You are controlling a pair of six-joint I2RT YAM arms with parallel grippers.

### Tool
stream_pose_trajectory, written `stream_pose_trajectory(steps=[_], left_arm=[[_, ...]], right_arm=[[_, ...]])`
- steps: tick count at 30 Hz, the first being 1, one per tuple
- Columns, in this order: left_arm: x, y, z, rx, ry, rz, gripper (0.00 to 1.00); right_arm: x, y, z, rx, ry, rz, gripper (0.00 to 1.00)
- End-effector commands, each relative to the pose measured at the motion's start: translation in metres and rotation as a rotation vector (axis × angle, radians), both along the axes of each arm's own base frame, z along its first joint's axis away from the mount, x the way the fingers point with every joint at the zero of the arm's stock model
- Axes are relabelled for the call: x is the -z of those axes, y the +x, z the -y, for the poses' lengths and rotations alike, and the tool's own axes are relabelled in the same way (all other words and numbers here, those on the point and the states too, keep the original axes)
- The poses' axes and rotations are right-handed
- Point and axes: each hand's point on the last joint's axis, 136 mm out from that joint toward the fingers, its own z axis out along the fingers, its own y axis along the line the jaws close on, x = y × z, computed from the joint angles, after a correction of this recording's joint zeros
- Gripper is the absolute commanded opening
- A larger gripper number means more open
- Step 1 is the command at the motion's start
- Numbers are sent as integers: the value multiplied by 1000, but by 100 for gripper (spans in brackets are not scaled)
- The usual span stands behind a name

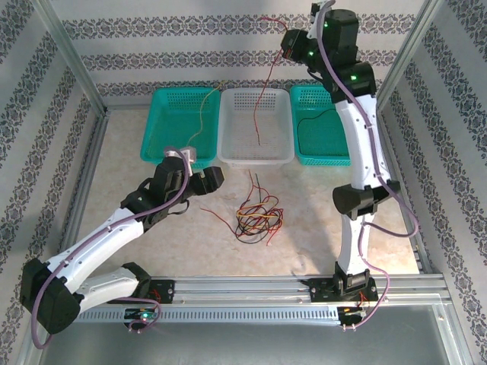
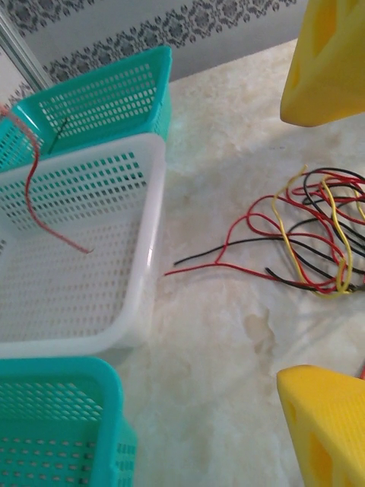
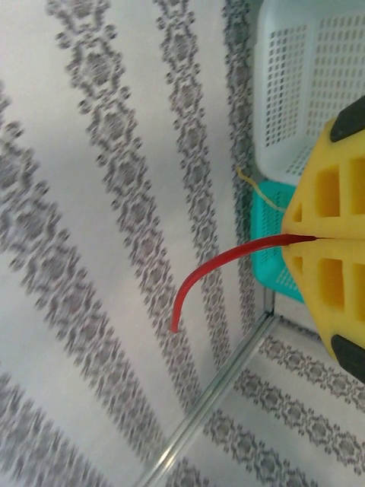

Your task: Untangle the cables

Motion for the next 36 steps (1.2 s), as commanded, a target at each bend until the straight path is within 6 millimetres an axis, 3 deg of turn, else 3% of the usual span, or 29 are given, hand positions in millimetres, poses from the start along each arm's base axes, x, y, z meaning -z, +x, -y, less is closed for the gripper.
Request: stream_pose_trajectory(steps=[1, 3, 7, 10, 13, 18, 21, 26, 30, 36], left_arm=[[9, -7, -6, -16, 21, -35, 81], [11, -7, -6, -14, 24, -39, 81], [16, -5, -3, -4, 35, -62, 81], [23, -5, -1, 7, 49, -94, 81], [26, -5, 1, 15, 53, -109, 81], [25, -6, -1, 12, 61, -109, 82], [27, -6, -4, 8, 75, -114, 81], [35, -6, -5, 15, 85, -128, 78], [41, -5, 6, 53, 55, -153, 72], [56, -3, 24, 105, 9, -213, 64]], right_arm=[[21, 12, -1, -40, 43, -67, 0], [51, 19, -6, -61, 19, -141, 2], [111, 20, -14, -57, -111, -273, 26], [144, 15, -14, -58, -168, -349, 35], [168, 9, -11, -58, -205, -411, 46], [176, -13, -13, -78, -264, -429, 47], [180, -41, -22, -104, -315, -420, 47], [216, -115, -42, -149, -394, -452, 48], [278, -180, -39, -138, -383, -562, 50], [350, -248, -22, -113, -326, -730, 51]])
